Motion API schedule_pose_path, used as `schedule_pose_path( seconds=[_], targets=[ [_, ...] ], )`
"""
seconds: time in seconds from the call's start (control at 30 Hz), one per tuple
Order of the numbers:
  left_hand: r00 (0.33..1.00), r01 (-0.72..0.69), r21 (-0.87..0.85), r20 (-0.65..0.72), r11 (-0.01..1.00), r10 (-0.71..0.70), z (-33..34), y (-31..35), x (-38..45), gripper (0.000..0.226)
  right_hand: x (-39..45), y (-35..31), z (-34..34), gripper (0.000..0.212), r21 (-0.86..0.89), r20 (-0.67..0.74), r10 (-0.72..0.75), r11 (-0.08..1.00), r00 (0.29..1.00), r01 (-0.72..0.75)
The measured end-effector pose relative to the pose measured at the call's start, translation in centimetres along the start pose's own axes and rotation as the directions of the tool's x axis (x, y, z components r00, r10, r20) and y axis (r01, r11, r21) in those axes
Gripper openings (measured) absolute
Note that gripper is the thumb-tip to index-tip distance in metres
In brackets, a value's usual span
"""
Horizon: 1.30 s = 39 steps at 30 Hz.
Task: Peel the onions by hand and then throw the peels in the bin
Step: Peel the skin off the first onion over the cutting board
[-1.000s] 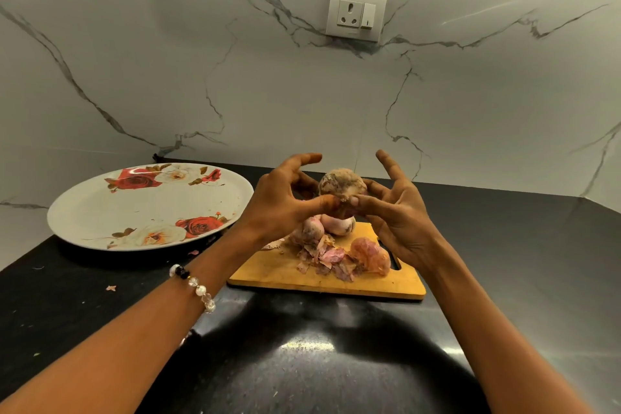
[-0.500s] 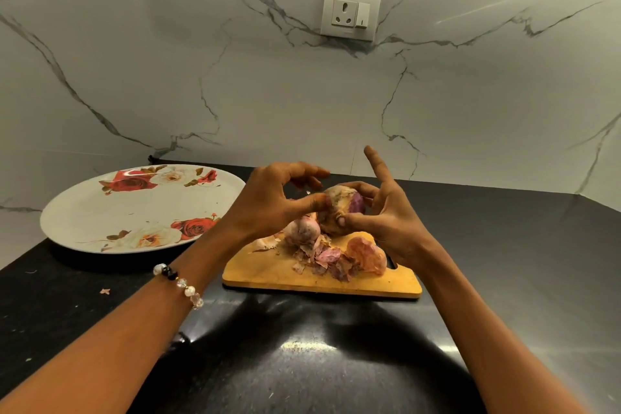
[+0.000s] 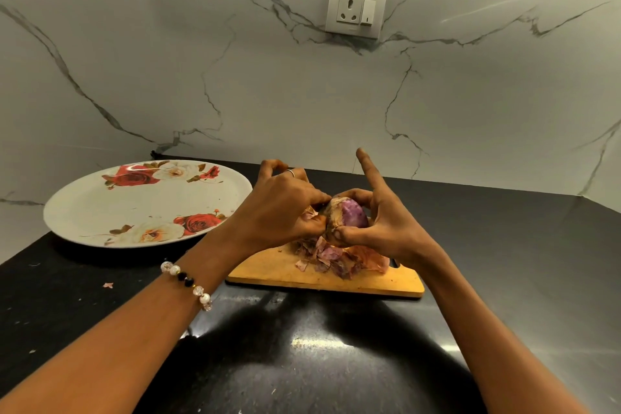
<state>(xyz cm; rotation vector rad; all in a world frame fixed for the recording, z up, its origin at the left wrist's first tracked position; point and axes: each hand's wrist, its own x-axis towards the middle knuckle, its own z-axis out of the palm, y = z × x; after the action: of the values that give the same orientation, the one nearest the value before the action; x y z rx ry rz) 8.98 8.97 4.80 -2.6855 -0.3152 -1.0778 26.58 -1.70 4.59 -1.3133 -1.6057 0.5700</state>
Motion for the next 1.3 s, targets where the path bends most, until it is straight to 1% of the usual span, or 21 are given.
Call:
schedule_pose_path(
  seconds=[0.2, 0.37, 0.47, 0.63, 0.7, 0.73, 0.8, 0.9, 1.03, 1.3],
  targets=[
    [1.0, 0.011, -0.017, -0.028, 1.0, -0.012, 0.4, -0.2, -0.1, 0.035, 0.0, 0.1, 0.0, 0.123, -0.035, 0.0, -0.005, 0.999, 1.0, 0.005],
    [0.994, 0.079, -0.084, -0.065, 0.993, -0.084, 0.7, 0.0, 0.0, 0.031, 0.0, 0.1, -0.2, 0.126, -0.044, -0.02, -0.012, 0.999, 1.0, 0.011],
    [0.985, 0.128, -0.18, -0.091, 0.975, -0.146, 0.9, -0.1, 0.0, 0.027, -0.1, 0.1, -0.3, 0.127, -0.046, -0.025, -0.017, 0.999, 1.0, 0.016],
    [0.953, 0.233, -0.377, -0.095, 0.896, -0.288, 0.4, -0.2, 0.2, 0.03, 0.0, 0.3, -0.4, 0.128, -0.047, -0.046, -0.02, 0.999, 0.999, 0.018],
    [0.956, 0.227, -0.44, -0.069, 0.869, -0.284, 0.1, -0.1, 0.3, 0.036, 0.1, 0.3, -0.4, 0.128, -0.045, -0.062, -0.021, 0.999, 0.998, 0.018],
    [0.965, 0.212, -0.44, -0.049, 0.873, -0.259, -0.1, 0.0, 0.3, 0.041, 0.0, 0.4, -0.5, 0.128, -0.045, -0.072, -0.023, 0.999, 0.997, 0.02],
    [0.982, 0.167, -0.347, -0.02, 0.923, -0.185, -0.1, 0.1, 0.2, 0.041, 0.0, 0.5, -0.5, 0.128, -0.062, -0.095, -0.028, 0.998, 0.995, 0.022],
    [0.991, 0.106, -0.181, -0.067, 0.978, -0.12, 0.2, 0.2, 0.1, 0.029, 0.0, 0.5, -0.4, 0.127, -0.081, -0.106, -0.033, 0.996, 0.994, 0.025],
    [0.989, 0.089, -0.081, -0.115, 0.993, -0.098, 0.1, 0.4, 0.1, 0.02, 0.1, 0.8, -0.4, 0.126, -0.084, -0.116, -0.034, 0.996, 0.993, 0.024],
    [0.996, 0.073, 0.099, -0.052, 0.992, -0.068, 0.4, 0.7, 0.0, 0.013, 0.5, 1.2, -0.1, 0.125, -0.118, -0.158, -0.094, 0.99, 0.983, 0.076]
  ],
)
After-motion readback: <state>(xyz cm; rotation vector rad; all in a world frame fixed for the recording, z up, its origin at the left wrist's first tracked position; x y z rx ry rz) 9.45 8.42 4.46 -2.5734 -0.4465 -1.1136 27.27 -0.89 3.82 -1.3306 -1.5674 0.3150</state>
